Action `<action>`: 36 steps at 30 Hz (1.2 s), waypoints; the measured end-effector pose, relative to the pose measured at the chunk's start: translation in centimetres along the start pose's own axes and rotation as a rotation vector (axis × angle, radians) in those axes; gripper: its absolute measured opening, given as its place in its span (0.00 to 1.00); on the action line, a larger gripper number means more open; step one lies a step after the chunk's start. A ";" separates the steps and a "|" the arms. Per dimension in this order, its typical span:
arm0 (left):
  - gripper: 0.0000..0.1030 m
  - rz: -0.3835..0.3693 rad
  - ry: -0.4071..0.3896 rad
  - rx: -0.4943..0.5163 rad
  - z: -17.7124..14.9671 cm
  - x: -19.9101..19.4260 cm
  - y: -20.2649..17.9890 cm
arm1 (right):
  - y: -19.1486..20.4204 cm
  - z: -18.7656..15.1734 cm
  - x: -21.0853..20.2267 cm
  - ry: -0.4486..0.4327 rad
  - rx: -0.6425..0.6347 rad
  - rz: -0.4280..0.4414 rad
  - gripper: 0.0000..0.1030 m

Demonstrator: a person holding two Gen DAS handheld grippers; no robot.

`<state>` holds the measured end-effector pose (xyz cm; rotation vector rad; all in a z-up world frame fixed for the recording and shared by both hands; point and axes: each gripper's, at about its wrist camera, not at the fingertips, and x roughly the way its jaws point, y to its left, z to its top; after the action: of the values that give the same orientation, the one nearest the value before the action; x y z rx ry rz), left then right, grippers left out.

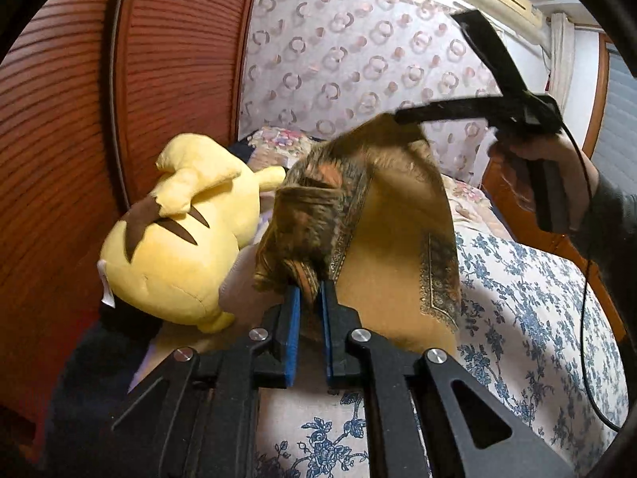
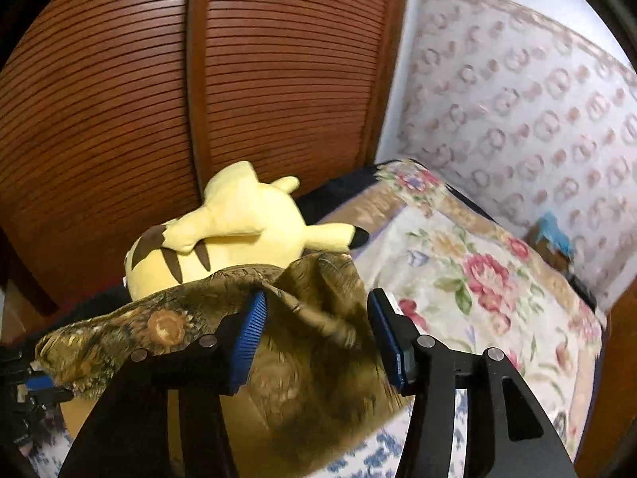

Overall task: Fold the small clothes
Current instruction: 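Carry the folded shirt with both grippers onto the yellow plush toy by the wardrobe, then open both grippers and release the folded shirt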

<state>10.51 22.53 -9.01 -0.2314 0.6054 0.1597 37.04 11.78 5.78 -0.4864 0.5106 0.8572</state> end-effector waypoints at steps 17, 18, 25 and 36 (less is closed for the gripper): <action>0.68 -0.106 -0.097 0.150 1.4 -5.5 -8.2 | 2.6 -13.4 -14.6 -0.096 0.185 -0.095 0.70; 0.74 -0.115 -0.100 0.158 1.3 -5.8 -8.8 | 2.7 -14.3 -15.5 -0.102 0.195 -0.105 0.71; 0.77 -0.166 -0.112 0.222 0.8 -7.0 -13.8 | 4.2 -19.2 -22.3 -0.130 0.275 -0.199 0.78; 0.77 -0.257 -0.112 0.280 -0.7 -10.0 -20.4 | 8.2 -24.8 -31.3 -0.214 0.418 -0.367 0.78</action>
<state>6.44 1.90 -0.35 -0.0271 0.4755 -0.1595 7.61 -16.39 3.73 -0.0941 0.3738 0.4253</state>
